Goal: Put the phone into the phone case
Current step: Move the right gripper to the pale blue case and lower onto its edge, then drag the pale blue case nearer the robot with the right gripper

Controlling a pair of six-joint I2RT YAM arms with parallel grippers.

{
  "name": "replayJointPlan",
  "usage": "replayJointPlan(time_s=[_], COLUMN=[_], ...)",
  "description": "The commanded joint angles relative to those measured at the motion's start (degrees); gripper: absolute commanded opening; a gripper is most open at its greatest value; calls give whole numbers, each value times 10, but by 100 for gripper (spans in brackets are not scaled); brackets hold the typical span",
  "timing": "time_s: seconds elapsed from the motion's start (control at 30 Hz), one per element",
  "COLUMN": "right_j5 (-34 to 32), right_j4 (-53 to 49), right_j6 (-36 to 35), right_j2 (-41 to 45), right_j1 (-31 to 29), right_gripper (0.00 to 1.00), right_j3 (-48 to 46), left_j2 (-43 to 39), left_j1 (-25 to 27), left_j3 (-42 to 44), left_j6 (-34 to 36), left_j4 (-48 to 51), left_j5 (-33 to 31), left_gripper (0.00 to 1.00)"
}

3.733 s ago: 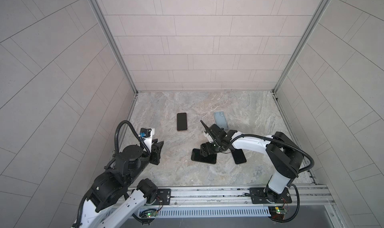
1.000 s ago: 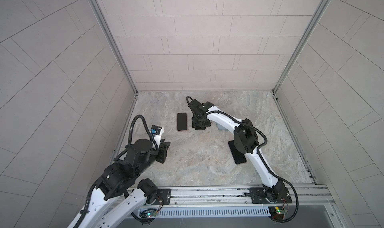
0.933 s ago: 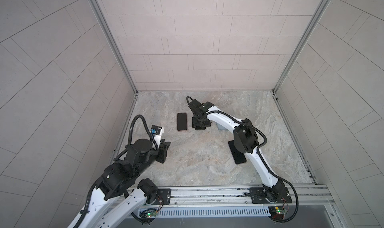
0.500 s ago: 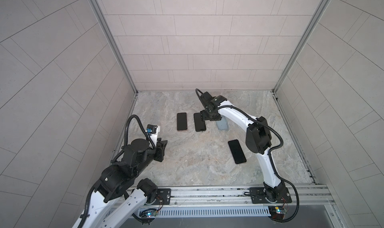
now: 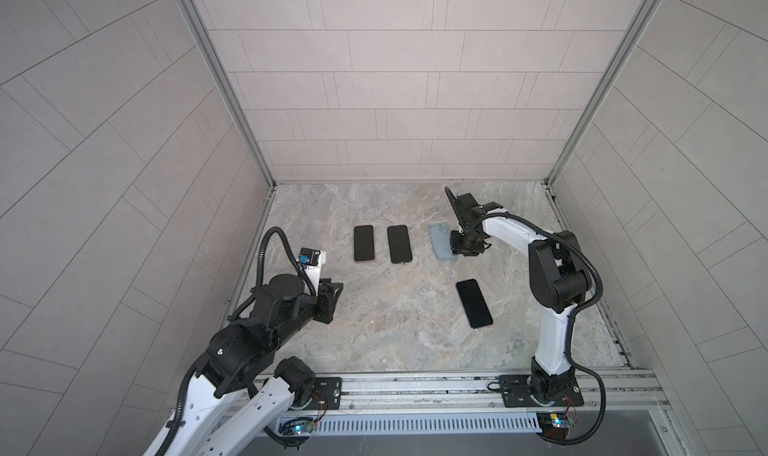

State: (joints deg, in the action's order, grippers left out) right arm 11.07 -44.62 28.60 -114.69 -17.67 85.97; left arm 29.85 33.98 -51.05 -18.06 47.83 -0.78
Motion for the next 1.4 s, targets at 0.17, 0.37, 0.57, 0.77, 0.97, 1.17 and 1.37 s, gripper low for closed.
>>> replayJointPlan(time_s=[0.17,0.37,0.57,0.77,0.97,1.17,1.37], right_j5=[6,5,-4,-38,-59,-97,-34], right_j4=[6,8,6,5,8,-23,8], right_j6=[-7,2,1,-10,-74,-196,-241], right_j2=[-32,-71,-60,40,143,208,251], right_j1=[5,5,1,-30,-132,-264,-337], right_gripper=[36,23,0,0,0,0,0], right_j3=[15,32,26,-20,-72,-103,-180], left_j2=[-10,-18,-17,-18,-23,-22,-25], left_j1=[-3,-4,-4,-4,-7,-8,-9], left_j3=[7,8,9,8,10,11,11], left_j6=[-4,-3,-4,-2,-1,0,-2], left_j4=[-17,-20,-21,-22,-28,-29,-28], left_j5=[6,4,5,11,22,24,21], left_gripper=[36,36,36,36,36,36,36])
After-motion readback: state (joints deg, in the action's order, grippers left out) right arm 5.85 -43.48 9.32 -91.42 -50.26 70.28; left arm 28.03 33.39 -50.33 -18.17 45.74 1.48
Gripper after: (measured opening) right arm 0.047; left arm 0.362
